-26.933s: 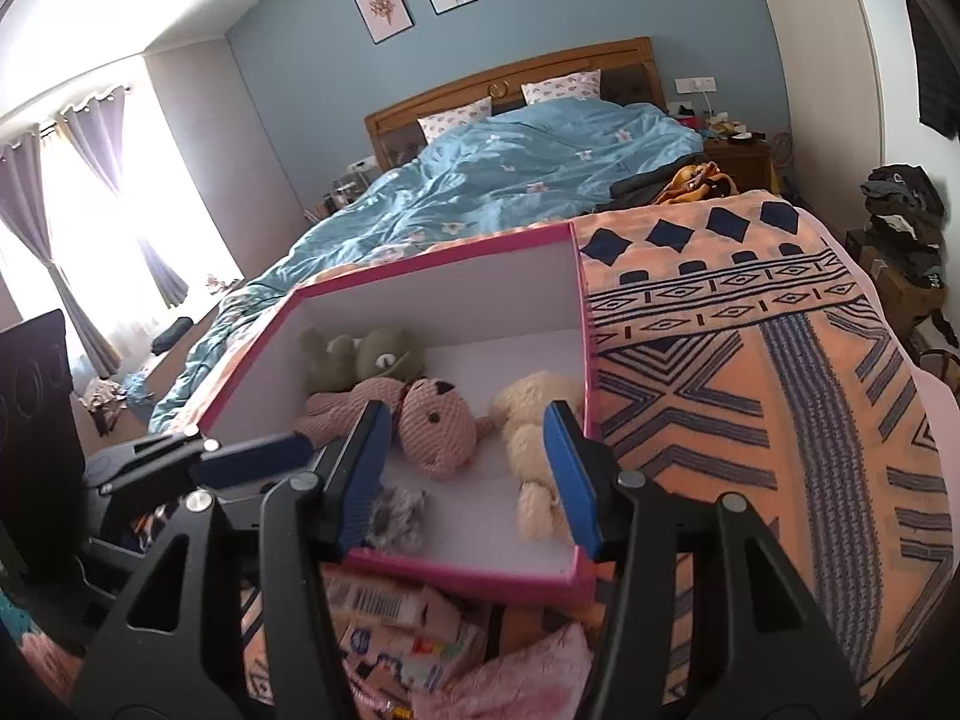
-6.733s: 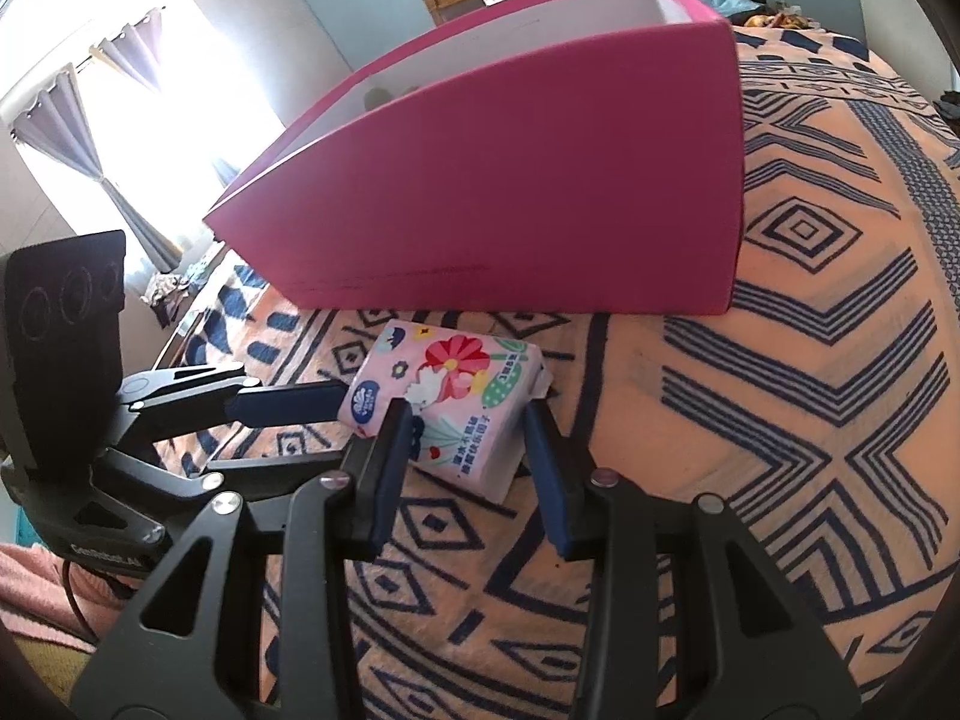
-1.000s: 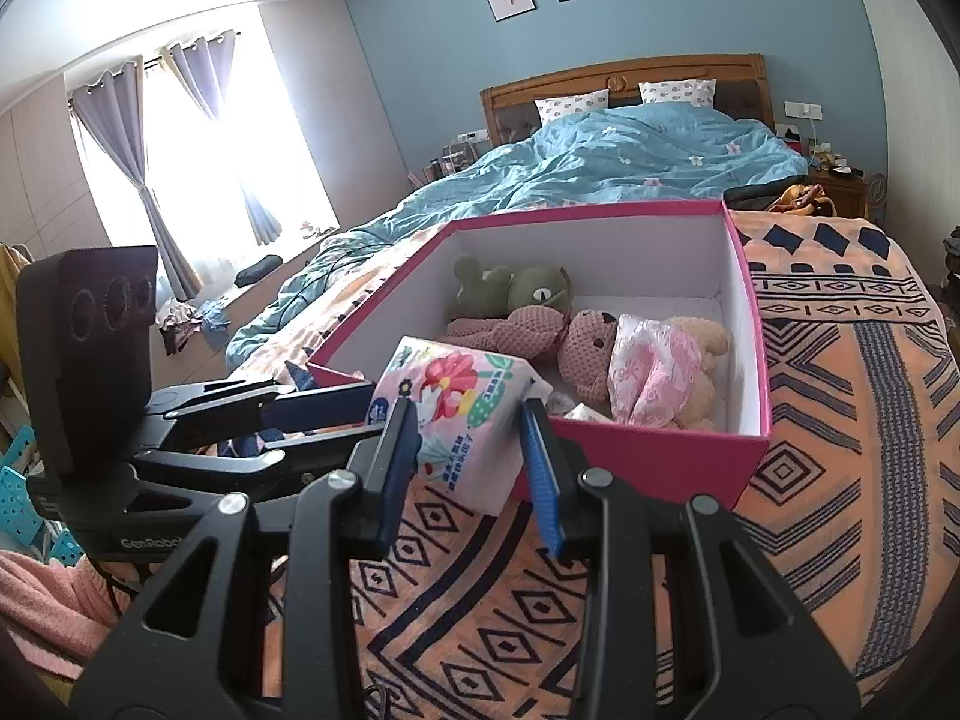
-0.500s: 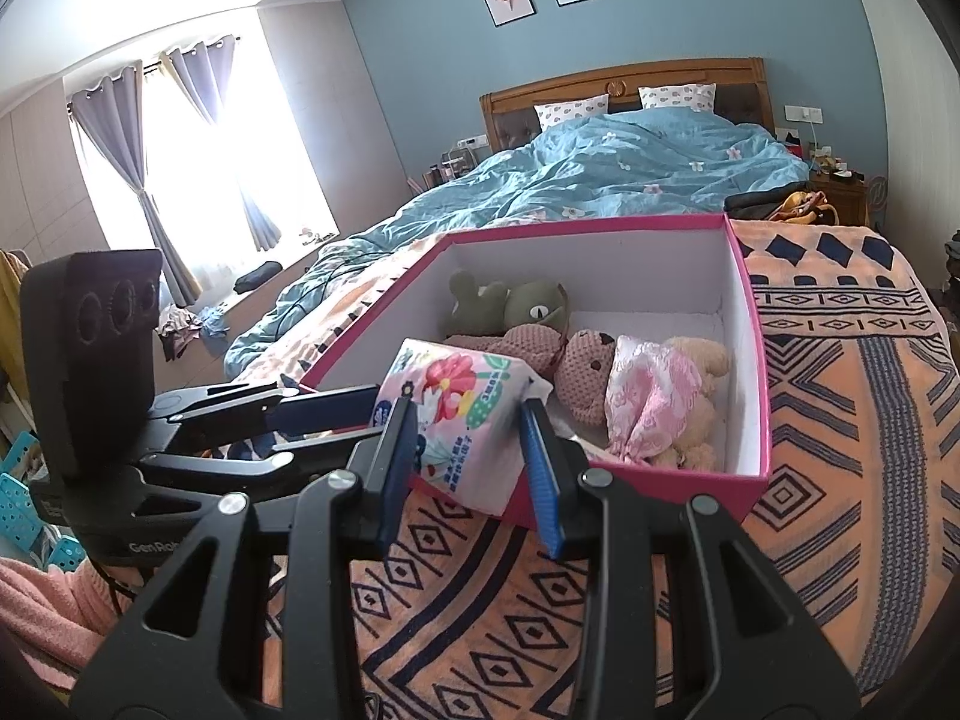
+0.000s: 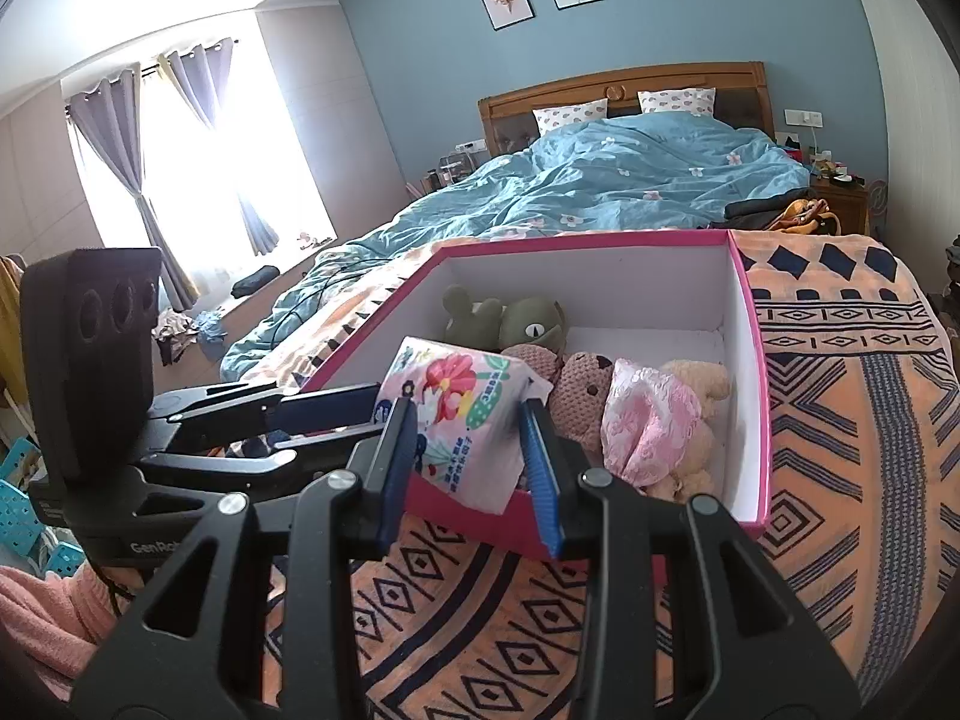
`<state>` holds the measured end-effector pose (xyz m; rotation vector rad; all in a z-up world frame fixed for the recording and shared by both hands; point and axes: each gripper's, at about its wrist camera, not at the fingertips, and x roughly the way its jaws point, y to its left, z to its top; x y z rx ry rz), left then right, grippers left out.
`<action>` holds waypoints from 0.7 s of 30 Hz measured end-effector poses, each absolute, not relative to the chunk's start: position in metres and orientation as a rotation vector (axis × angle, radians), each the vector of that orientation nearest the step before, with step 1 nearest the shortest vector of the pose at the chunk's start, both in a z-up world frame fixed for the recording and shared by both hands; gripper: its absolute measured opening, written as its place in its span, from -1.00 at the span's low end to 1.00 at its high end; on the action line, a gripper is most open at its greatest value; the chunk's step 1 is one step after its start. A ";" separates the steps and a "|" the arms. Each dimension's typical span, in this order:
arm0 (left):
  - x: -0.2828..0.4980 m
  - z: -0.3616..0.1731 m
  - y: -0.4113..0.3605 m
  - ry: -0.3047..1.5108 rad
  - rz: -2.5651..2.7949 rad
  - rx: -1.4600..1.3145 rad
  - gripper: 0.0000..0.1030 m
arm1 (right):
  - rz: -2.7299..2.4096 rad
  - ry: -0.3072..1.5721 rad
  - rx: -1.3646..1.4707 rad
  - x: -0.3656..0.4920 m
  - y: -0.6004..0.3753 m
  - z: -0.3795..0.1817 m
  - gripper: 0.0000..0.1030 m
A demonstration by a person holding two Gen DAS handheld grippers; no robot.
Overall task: Organize objects
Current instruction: 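Carry the floral tissue pack over the rim into the box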
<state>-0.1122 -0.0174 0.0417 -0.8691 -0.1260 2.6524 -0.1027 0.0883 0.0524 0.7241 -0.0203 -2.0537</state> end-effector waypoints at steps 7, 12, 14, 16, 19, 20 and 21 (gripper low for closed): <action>-0.117 0.039 -0.020 -0.141 2.662 -0.879 -0.30 | -2.051 -0.028 0.739 -0.110 0.086 0.050 -0.25; -0.122 0.038 -0.020 -0.150 2.663 -0.892 -0.30 | -2.051 -0.030 0.748 -0.113 0.083 0.048 -0.25; -0.124 0.037 -0.019 -0.149 2.664 -0.898 -0.30 | -2.052 -0.033 0.753 -0.116 0.083 0.048 -0.25; -0.126 0.036 -0.019 -0.148 2.664 -0.905 -0.30 | -2.051 -0.034 0.759 -0.118 0.082 0.047 -0.25; -0.130 0.034 -0.018 -0.140 2.667 -0.917 -0.30 | -2.054 -0.033 0.768 -0.121 0.080 0.045 -0.25; -0.131 0.033 -0.018 -0.139 2.668 -0.924 -0.30 | -2.056 -0.031 0.771 -0.122 0.079 0.044 -0.25; -0.132 0.033 -0.017 -0.139 2.668 -0.928 -0.30 | -2.056 -0.031 0.774 -0.123 0.079 0.044 -0.25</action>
